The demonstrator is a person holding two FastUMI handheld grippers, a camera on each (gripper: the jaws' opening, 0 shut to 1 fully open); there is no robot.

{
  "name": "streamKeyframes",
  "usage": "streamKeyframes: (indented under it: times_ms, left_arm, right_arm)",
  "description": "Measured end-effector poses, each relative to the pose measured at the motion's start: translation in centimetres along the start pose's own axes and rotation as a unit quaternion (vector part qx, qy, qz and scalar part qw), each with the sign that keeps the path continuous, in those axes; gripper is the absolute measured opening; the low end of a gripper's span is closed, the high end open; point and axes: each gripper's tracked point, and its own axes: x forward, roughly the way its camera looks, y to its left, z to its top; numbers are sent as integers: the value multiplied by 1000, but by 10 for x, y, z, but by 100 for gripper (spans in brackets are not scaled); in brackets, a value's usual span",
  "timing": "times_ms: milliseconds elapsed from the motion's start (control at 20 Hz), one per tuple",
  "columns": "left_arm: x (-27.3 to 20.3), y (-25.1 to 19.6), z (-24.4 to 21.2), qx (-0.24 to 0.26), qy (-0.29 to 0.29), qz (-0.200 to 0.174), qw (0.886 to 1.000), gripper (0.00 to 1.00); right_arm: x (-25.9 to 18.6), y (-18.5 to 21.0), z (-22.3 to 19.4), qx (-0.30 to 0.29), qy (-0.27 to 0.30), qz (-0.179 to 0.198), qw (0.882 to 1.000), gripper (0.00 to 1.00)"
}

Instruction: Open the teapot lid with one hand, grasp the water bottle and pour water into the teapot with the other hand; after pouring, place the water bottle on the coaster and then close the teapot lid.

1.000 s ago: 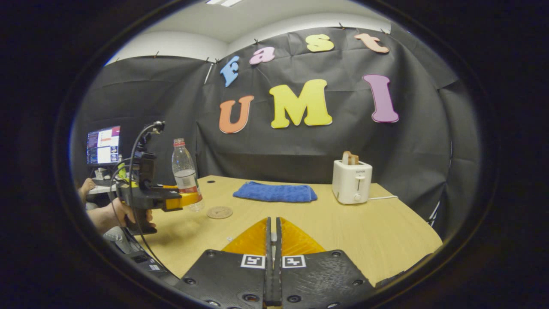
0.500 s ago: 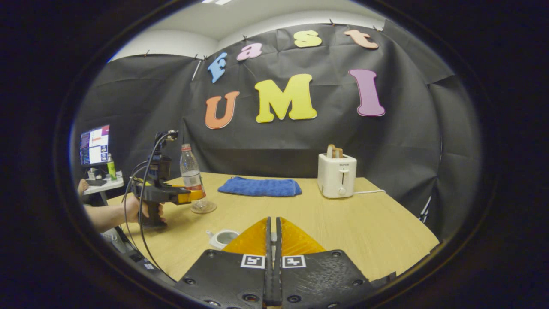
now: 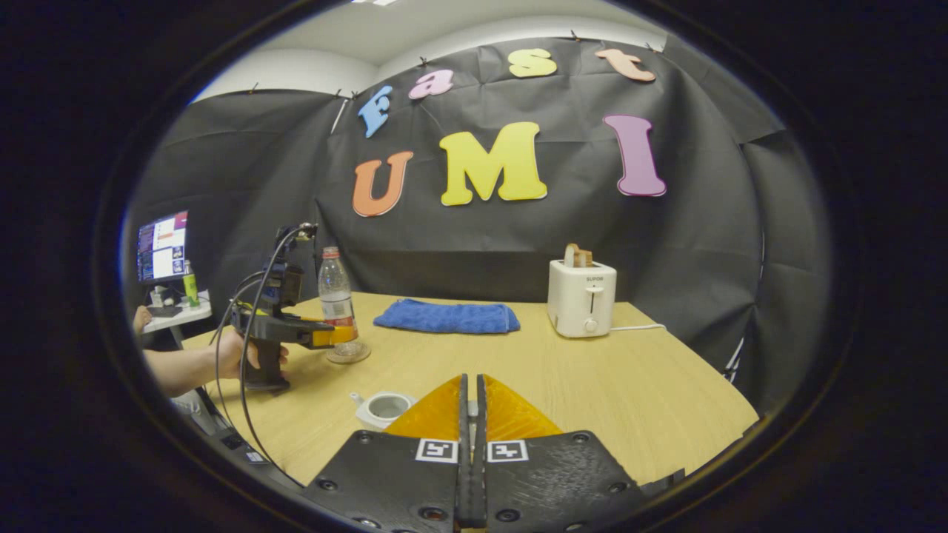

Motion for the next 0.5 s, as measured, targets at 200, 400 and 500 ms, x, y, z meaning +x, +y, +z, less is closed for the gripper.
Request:
streamKeyframes:
  times_ms: [200, 400, 500]
  left_arm:
    - [-4, 0, 0, -2, 4, -3, 1000, 89]
    - [-22, 7, -9, -23, 17, 4, 1000, 100]
    - [-39, 15, -10, -33, 15, 15, 999, 100]
  right_arm:
    - [-1, 5, 1, -2, 0, 3, 1000, 0]
    - [3, 17, 2, -5, -3, 14, 1000, 0]
    - [8, 26, 3, -6, -6, 23, 1000, 0]
